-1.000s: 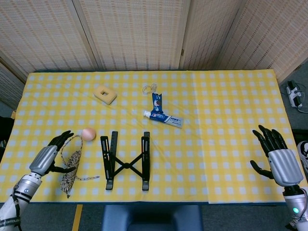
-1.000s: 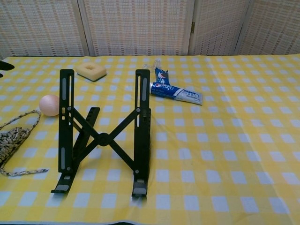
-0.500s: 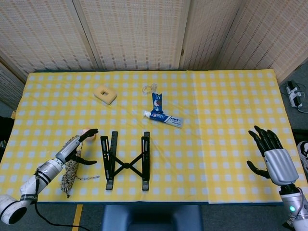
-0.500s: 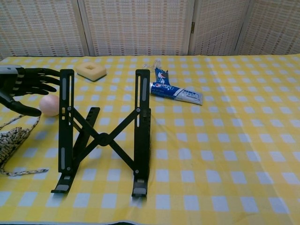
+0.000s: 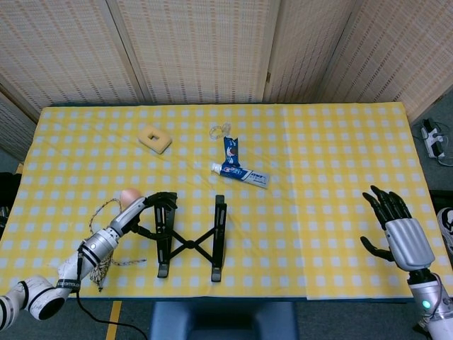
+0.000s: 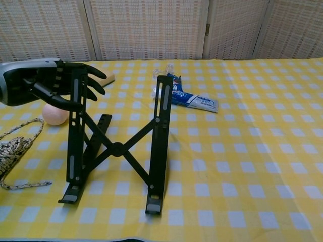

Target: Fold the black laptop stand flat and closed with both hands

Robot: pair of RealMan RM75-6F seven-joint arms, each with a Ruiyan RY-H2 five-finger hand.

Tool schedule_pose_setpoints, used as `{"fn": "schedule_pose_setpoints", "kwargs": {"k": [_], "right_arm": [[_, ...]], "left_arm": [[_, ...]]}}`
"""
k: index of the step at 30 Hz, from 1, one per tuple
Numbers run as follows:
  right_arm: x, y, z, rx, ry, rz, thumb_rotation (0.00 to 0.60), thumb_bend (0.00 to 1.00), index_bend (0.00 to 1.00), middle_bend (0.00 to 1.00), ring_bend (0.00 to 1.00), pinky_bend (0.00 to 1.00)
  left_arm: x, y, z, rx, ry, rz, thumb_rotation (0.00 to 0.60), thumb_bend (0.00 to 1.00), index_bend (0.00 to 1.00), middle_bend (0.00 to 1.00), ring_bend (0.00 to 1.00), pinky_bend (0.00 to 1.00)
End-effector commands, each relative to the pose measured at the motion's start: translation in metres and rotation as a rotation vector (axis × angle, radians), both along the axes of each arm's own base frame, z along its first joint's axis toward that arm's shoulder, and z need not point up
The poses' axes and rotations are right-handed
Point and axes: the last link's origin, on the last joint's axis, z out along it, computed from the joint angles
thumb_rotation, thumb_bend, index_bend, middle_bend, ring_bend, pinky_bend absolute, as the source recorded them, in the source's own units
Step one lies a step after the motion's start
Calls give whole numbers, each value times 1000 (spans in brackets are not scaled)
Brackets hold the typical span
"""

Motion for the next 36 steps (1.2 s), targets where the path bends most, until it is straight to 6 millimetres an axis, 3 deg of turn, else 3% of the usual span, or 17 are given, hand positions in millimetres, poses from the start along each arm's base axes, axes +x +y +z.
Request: {"fn": "schedule_pose_setpoints", "kwargs": {"k": [1, 17, 29, 36], "right_arm": [[2, -1, -2, 7, -8, 11, 600, 315, 0, 0, 5, 0], [52, -11, -40, 322, -261, 186, 600, 316, 0, 0, 31, 0], [102, -29, -89, 658, -448, 274, 600, 316, 0, 0, 40, 0], [129, -46, -115, 813, -655, 261, 600, 315, 0, 33, 76, 0]], "left_arm": [[6, -3, 3, 0, -13, -29, 600, 132, 291, 386, 363, 202], [2, -30, 20, -3, -65, -165, 600, 132, 418, 476, 455, 285], [-4, -55, 32, -11, -65, -261, 600, 132, 441, 487, 462, 288], [-2, -66, 35, -26, -58, -306, 600, 131, 442, 488, 462, 306]]}}
